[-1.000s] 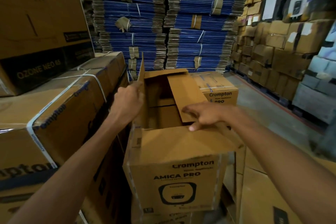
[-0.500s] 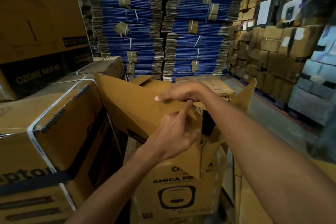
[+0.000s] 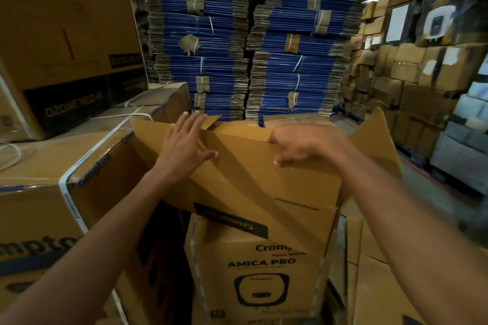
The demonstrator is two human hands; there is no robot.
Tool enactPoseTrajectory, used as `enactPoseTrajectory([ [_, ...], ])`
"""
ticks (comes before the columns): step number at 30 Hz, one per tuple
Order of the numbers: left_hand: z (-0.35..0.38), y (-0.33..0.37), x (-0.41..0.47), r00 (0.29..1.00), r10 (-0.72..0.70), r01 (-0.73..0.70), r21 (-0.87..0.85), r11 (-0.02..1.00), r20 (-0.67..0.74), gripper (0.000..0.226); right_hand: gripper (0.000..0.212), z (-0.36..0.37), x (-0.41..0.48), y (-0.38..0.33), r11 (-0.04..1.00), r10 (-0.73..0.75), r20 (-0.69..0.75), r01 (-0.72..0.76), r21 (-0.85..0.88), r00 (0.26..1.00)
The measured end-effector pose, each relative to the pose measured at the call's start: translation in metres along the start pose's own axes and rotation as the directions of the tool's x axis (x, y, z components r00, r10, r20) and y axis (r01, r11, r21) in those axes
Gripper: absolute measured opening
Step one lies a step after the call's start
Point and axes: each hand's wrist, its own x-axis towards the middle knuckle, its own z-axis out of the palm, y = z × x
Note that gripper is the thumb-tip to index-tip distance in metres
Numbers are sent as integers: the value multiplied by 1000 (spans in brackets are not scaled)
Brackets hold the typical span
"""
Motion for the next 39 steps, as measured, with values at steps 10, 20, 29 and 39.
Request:
enactPoseTrajectory([
  [10, 15, 22, -5, 918, 297, -270, 135, 953, -262, 52, 19, 18, -24, 27, 993, 92, -316, -112, -44, 944],
  [20, -13, 79, 1, 979, 16, -6, -52, 999, 202, 50, 42, 65, -17, -10, 996, -57, -531, 12, -88, 845],
  [29, -11, 27, 46, 722, -56, -30, 111, 993, 689, 43, 46, 83, -24, -14, 993, -80, -655, 0, -120, 752],
  [39, -15, 29, 39, 852, -124, -62, 334, 941, 508, 42, 43, 95, -27, -10, 988, -115, -710, 3, -157, 695],
])
